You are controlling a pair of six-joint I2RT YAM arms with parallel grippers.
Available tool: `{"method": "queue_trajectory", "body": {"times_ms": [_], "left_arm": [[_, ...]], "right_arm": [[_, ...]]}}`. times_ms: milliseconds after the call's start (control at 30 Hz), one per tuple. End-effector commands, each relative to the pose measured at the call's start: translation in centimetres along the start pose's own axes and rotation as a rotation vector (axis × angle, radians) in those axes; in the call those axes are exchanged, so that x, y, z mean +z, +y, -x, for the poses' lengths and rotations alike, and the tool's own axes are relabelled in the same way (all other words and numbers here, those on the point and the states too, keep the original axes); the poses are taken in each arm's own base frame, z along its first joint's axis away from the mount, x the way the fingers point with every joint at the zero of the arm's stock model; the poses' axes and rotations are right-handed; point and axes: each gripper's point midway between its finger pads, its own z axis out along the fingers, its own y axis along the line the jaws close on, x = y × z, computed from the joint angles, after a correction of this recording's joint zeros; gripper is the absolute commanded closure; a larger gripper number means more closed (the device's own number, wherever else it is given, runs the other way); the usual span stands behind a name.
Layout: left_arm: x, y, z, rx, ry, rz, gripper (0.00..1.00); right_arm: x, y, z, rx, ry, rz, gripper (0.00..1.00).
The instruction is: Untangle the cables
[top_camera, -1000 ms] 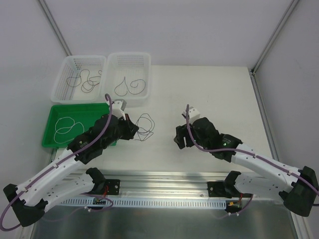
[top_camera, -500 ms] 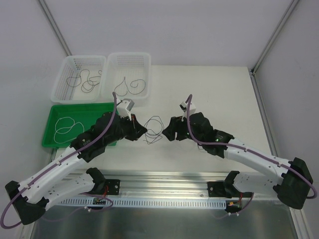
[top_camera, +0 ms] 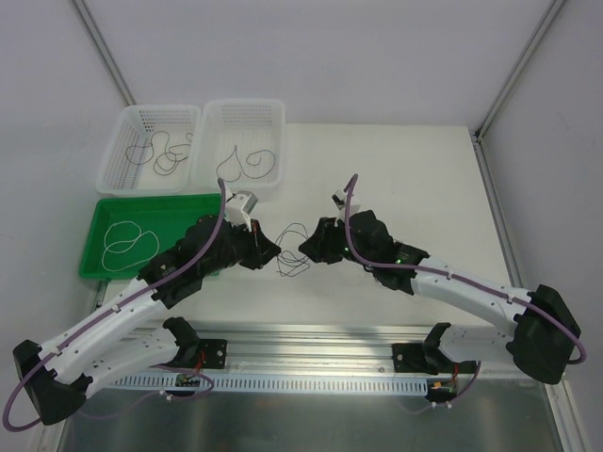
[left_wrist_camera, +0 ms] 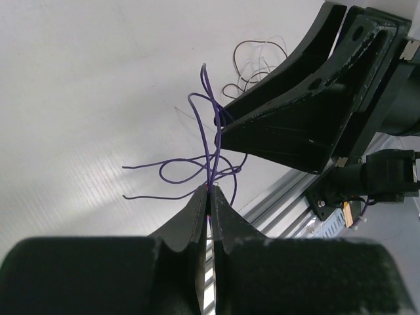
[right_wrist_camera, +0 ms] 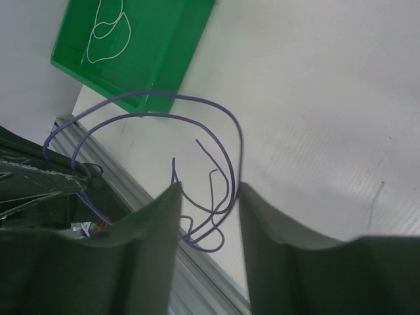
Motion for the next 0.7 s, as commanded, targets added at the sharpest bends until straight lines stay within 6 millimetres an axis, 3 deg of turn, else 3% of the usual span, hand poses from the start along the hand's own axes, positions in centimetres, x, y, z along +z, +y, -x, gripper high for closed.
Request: {"method": "queue_trajectory", "body": {"times_ms": [0, 100, 167, 233, 300, 500, 533, 667], "left_arm": [[-0.1, -0.8, 0.8, 0.012, -0.045, -0.040, 1.00], [-0.3, -0.2, 0.8, 0.017, -0.063, -0.017, 1.00], [-0.4, 0.1, 0.6, 0.017, -0.069, -0.007, 1.00], [-0.5, 0.1, 0.5, 0.021, -0.071, -0.010, 1.00], [-0.5, 1.8, 0.4, 0.034, -0.086, 0.065, 1.00], [-1.1, 7.8, -1.4, 0.076, -0.056, 0.350, 1.00], [-1.2, 8.2, -1.5, 0.078, -0.056, 0.374, 1.00], [-1.5, 8.6, -0.9, 0.077, -0.070, 0.407, 1.00]], "right_arm": [[0.0, 1.9, 1.9, 0.013, -0.043, 0.045, 0.64], [-0.3, 1.0, 1.3, 0.001, -0.025, 0.009, 0.89], [-0.7, 0.5, 1.7, -0.013, -0.044, -0.021, 0.99], [-1.4, -0.5, 1.8, -0.047, -0.046, -0.070, 0.99], [-2.8, -1.2, 2.3, -0.081, -0.044, -0.123, 0.99], [-8.9, -2.7, 6.7, -0.250, -0.125, -0.299, 0.99], [-9.7, -2.4, 7.8, -0.265, -0.154, -0.310, 0.99], [-11.5, -1.9, 9.1, -0.320, -0.168, -0.315, 0.98]]}}
